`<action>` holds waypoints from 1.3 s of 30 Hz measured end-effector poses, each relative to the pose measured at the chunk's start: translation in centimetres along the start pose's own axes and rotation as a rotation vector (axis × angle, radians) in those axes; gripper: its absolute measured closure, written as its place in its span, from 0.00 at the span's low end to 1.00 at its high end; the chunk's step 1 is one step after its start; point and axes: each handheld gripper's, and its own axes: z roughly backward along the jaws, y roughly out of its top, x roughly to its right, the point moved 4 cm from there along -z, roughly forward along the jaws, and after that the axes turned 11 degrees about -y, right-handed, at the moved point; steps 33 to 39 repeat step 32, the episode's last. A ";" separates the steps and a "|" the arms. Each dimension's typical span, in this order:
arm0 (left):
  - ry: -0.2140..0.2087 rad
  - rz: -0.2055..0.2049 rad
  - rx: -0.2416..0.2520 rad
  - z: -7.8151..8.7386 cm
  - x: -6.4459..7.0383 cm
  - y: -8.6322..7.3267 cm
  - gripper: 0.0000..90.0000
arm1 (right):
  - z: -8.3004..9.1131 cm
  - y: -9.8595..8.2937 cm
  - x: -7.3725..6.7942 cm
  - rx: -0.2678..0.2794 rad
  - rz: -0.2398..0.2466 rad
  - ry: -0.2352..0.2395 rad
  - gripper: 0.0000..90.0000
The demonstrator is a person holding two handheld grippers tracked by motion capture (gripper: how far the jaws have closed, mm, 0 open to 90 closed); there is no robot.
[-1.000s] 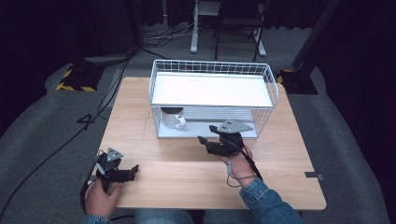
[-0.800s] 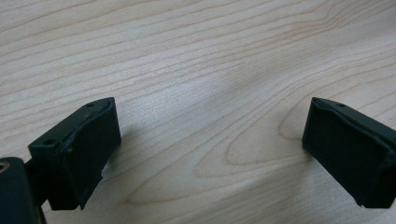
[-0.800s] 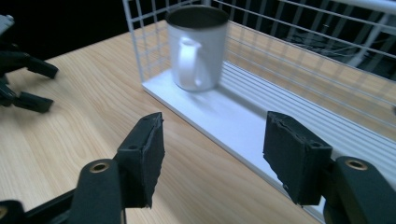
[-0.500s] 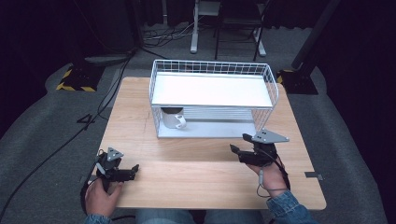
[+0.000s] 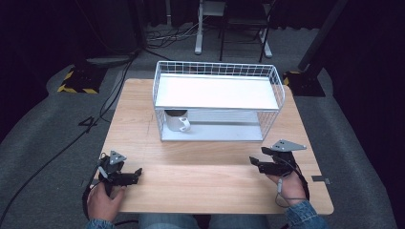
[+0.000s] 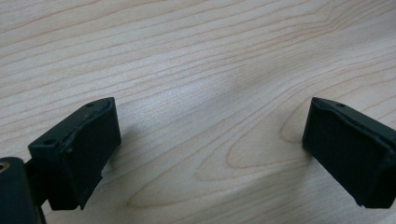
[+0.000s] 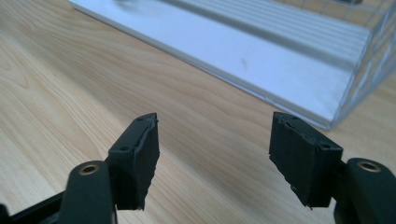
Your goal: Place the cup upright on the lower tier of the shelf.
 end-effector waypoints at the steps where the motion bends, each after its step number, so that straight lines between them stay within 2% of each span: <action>1: 0.000 0.000 0.000 0.0 0.0 0.0 0.05 | -0.3 -0.6 0.4 -0.025 -0.008 -0.005 0.35; 3: 0.000 0.000 0.000 0.0 0.0 0.0 0.05 | -0.4 -0.9 0.5 -0.036 -0.007 -0.009 0.34; 5: 0.002 -0.001 0.000 0.0 0.0 0.0 0.05 | -0.8 -1.6 0.8 -0.091 -0.004 -0.008 0.34; 8: 0.002 -0.001 0.000 0.0 0.0 0.0 0.05 | -1.4 -2.5 1.0 -0.164 -0.023 0.017 0.29; 14: 0.000 0.000 0.000 0.0 0.0 0.0 0.05 | -2.4 -3.9 1.4 -0.220 -0.019 0.002 0.25; 17: 0.002 -0.001 0.000 0.0 0.0 0.0 0.05 | -2.8 -4.6 1.6 -0.218 -0.030 -0.007 0.23; 21: 0.002 -0.001 0.000 0.0 0.0 0.0 0.05 | -3.1 -5.1 1.6 -0.150 -0.045 -0.057 0.17; 24: 0.002 0.000 0.000 0.0 0.0 0.0 0.05 | -3.3 -5.5 1.5 -0.098 -0.016 -0.097 0.15; 25: 0.002 0.003 -0.002 0.0 0.0 0.0 0.05 | -3.3 -5.6 1.4 -0.091 -0.018 -0.096 0.15; 39: 0.003 0.003 -0.003 0.0 0.0 0.0 0.05 | -3.2 -5.7 1.4 -0.095 -0.017 -0.105 0.14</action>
